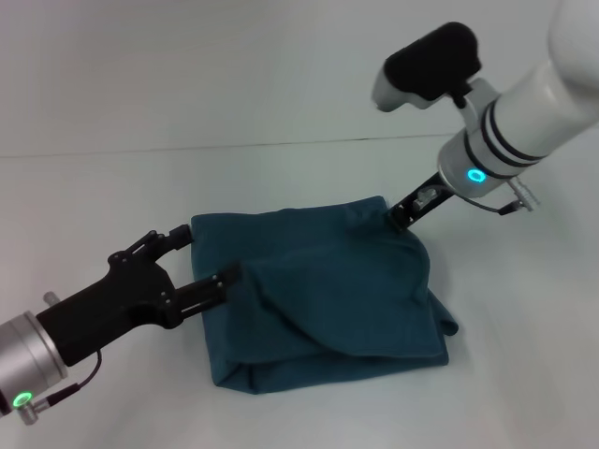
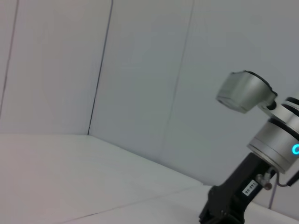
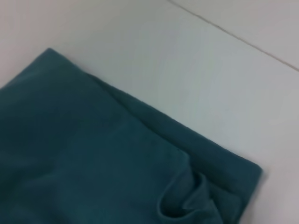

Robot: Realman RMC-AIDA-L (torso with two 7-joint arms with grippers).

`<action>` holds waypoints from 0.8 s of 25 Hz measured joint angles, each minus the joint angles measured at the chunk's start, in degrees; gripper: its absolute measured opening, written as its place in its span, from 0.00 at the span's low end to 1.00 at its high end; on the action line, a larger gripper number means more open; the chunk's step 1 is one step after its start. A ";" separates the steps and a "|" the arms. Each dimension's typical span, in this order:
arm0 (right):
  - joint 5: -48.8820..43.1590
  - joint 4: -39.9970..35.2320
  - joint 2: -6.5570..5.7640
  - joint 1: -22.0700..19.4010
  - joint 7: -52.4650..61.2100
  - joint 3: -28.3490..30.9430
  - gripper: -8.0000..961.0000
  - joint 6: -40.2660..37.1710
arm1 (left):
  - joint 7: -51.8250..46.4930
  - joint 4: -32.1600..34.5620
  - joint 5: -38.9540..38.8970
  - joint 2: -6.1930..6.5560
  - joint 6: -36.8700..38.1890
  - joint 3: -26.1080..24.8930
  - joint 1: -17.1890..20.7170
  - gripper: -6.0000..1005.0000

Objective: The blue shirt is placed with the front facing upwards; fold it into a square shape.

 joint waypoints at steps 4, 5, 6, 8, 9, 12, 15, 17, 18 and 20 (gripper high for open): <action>0.02 -0.02 -1.00 -1.31 0.56 2.63 0.02 0.70 | 0.00 0.17 -0.01 -0.01 0.14 -0.19 -0.03 0.93; 0.05 -0.03 -1.19 -1.54 0.64 3.20 0.02 1.01 | 0.00 0.16 -0.01 -0.01 0.15 -0.19 -0.03 0.93; 0.15 -0.03 -1.36 -1.83 0.60 3.88 0.02 1.25 | 0.00 0.17 -0.01 -0.01 0.16 -0.18 -0.03 0.93; 0.44 -0.03 -1.67 -2.19 0.33 5.38 0.02 1.59 | 0.00 0.17 -0.01 -0.01 0.17 -0.12 -0.02 0.93; 0.56 -0.07 -1.79 -2.27 0.23 6.04 0.02 1.61 | 0.00 0.17 0.04 -0.01 0.17 -0.10 -0.02 0.93; 0.64 -0.69 -2.21 -2.41 0.15 7.84 0.02 1.71 | 0.00 0.16 0.25 0.03 0.22 -0.08 0.00 0.93; 0.63 -1.64 -2.48 -2.61 0.15 9.22 0.02 1.84 | -0.01 0.16 0.37 0.05 0.30 -0.06 0.00 0.93; 0.63 -2.10 -2.57 -2.66 0.31 9.54 0.02 1.85 | -0.01 0.16 0.39 0.06 0.41 -0.05 0.00 0.93; 0.63 -2.24 -2.62 -2.65 0.42 9.59 0.02 1.89 | -0.01 0.15 0.40 0.06 0.54 -0.05 0.00 0.93; 0.61 -2.26 -2.65 -2.63 0.46 9.60 0.02 2.25 | 0.07 0.16 0.42 0.07 0.80 -0.05 0.05 0.93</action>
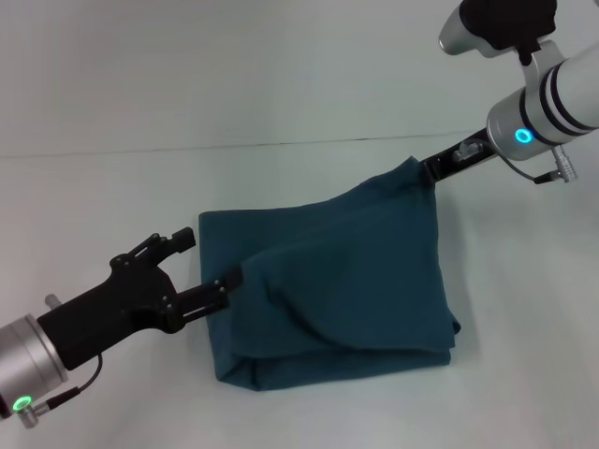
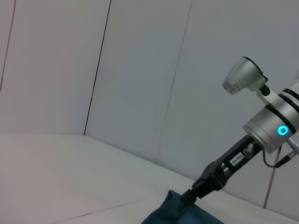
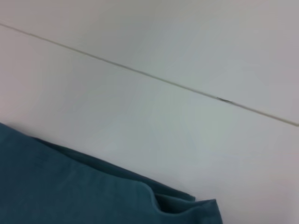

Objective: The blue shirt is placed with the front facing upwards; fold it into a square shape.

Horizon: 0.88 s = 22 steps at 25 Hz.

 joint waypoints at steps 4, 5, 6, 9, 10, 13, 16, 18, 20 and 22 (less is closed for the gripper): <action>-0.31 0.28 0.01 0.44 0.23 0.03 0.02 2.21 | 0.11 0.12 0.15 0.14 0.29 0.00 0.01 0.93; -0.33 0.37 0.01 0.50 0.23 0.04 0.02 2.73 | 0.10 0.18 0.17 0.17 0.49 0.00 0.00 0.93; -0.31 0.47 0.00 0.54 0.14 0.03 0.02 3.27 | 0.11 0.24 0.17 0.18 0.65 0.00 0.00 0.93; -0.20 0.81 0.25 0.70 -0.78 -0.41 0.02 4.24 | 0.12 0.37 0.18 0.25 0.91 0.00 0.06 0.93; -0.27 0.82 0.73 0.77 -1.00 -0.71 0.02 4.28 | 0.14 0.37 0.19 0.29 0.91 -0.01 0.15 0.93; -0.78 -0.39 2.22 0.33 -1.23 -1.45 0.04 4.14 | 0.27 0.39 0.30 0.39 0.91 -0.01 0.44 0.93; -0.57 -4.49 3.24 -1.31 -1.25 -1.31 0.10 1.90 | 0.23 0.41 1.47 0.76 0.98 -0.05 0.59 0.93; 0.83 -8.94 3.59 -3.14 -1.43 -1.18 0.16 -0.77 | 0.10 0.26 2.83 0.98 1.20 -0.07 0.61 0.93; 3.98 -14.22 3.74 -5.94 -2.34 -1.26 0.23 -4.13 | 0.02 -0.05 4.23 1.23 1.59 -0.16 0.66 0.93; 9.13 -19.59 3.77 -9.75 -4.92 -1.18 0.33 -7.90 | -0.01 -0.26 4.70 1.48 2.12 -0.40 0.81 0.93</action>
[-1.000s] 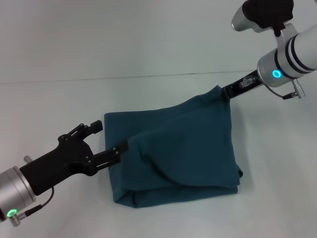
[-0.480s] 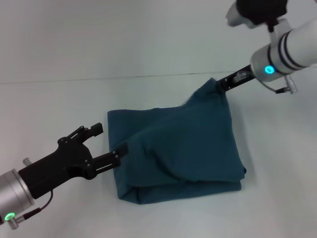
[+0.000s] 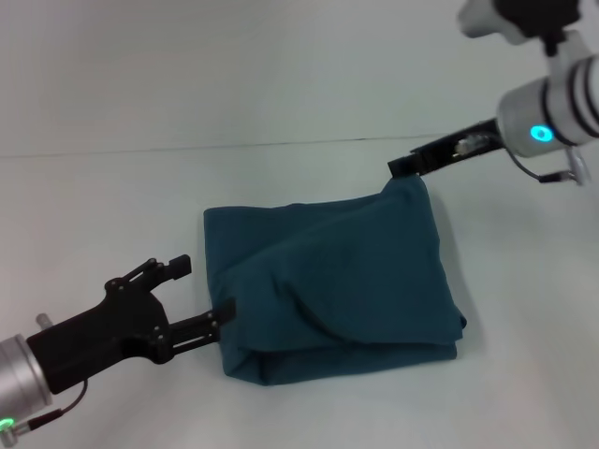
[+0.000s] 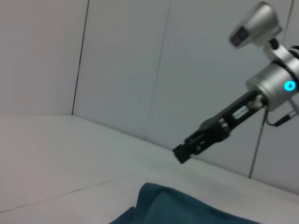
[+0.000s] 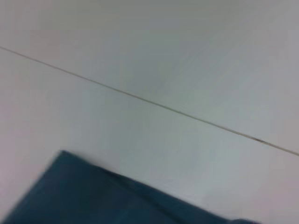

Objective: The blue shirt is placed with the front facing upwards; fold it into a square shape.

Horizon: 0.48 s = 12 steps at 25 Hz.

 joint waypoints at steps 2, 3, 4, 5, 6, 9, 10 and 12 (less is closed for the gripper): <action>6.65 -4.80 0.00 -5.18 -4.30 0.26 0.43 -3.02 | -0.04 -0.43 0.04 0.34 1.35 -0.72 0.51 0.93; 10.24 -6.79 -0.02 -7.92 -6.85 0.34 0.49 -4.27 | -0.04 -0.52 0.05 0.43 1.62 -0.94 0.65 0.93; 14.13 -7.82 -0.14 -10.88 -10.21 0.42 0.51 -5.04 | -0.16 -0.84 0.21 0.69 2.58 -1.48 1.06 0.93; 17.36 -8.27 -0.25 -13.50 -13.37 0.63 0.53 -5.58 | -0.47 -1.07 0.63 0.99 3.21 -1.88 1.27 0.93; 20.17 -8.34 -0.39 -15.91 -16.74 1.10 0.55 -6.22 | -0.89 -1.31 1.26 1.27 3.77 -2.26 1.46 0.93; 27.78 -6.62 -0.20 -22.73 -30.43 5.27 0.62 -9.46 | -3.17 -2.32 4.62 1.67 4.30 -2.89 1.80 0.93; 28.99 -4.82 -0.14 -23.95 -35.16 7.52 0.65 -11.36 | -3.77 -2.62 5.87 1.65 4.16 -3.20 1.83 0.93; 29.87 -0.54 -0.25 -25.33 -42.53 11.98 0.69 -14.36 | -4.98 -3.48 8.43 1.39 3.67 -3.77 1.84 0.93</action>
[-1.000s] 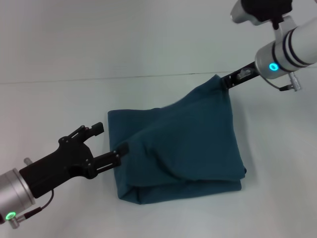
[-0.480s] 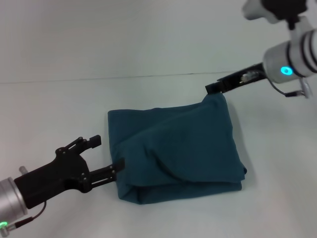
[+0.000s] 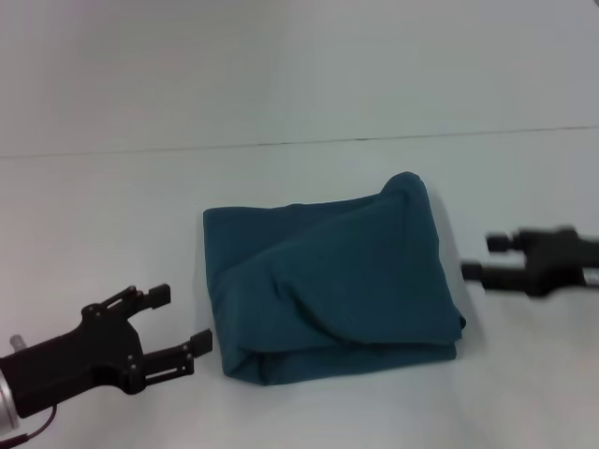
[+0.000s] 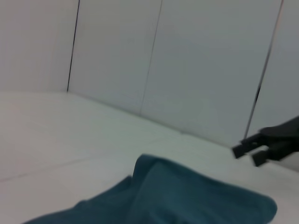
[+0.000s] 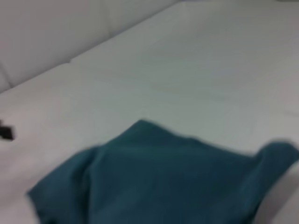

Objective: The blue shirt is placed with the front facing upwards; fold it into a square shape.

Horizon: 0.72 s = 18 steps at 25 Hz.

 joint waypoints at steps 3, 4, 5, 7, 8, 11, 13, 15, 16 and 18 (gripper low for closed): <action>0.21 6.73 -0.25 -1.53 -9.34 6.31 0.74 -5.44 | -2.28 -1.73 3.59 -0.70 -1.14 -0.29 -0.45 0.93; 0.25 8.09 -0.09 -2.07 -12.08 8.00 0.74 -6.67 | -3.01 -2.36 5.12 -1.15 -1.99 -0.31 -0.82 0.93; 0.28 9.03 0.11 -2.59 -14.51 9.28 0.74 -7.56 | -3.40 -2.85 6.41 -1.61 -2.67 -0.33 -1.09 0.93; 0.37 10.88 0.44 -3.44 -18.36 10.97 0.75 -8.26 | -3.72 -3.87 9.37 -2.82 -4.35 -0.34 -1.61 0.93; 0.39 12.13 0.49 -3.68 -19.82 11.21 0.75 -8.29 | -3.75 -4.10 10.26 -3.22 -4.76 -0.35 -1.82 0.93; 0.24 15.10 0.47 -3.62 -22.03 11.22 0.75 -8.06 | -3.92 -3.48 12.31 -3.80 -5.70 -0.07 -3.12 0.93; 0.18 16.70 0.46 -3.45 -23.46 11.20 0.75 -7.84 | -4.04 -2.50 12.83 -3.81 -6.42 0.32 -3.98 0.93; 0.17 17.66 0.48 -3.37 -24.37 11.18 0.75 -7.72 | -3.90 -1.76 13.20 -3.86 -7.40 0.44 -4.45 0.93; 0.17 18.17 0.48 -3.28 -24.49 11.14 0.75 -7.63 | -3.77 -1.42 13.34 -3.88 -7.76 0.47 -4.65 0.93; 0.17 18.71 0.49 -3.17 -24.52 11.19 0.75 -7.58 | -3.55 -0.97 13.75 -3.89 -8.25 0.51 -4.93 0.93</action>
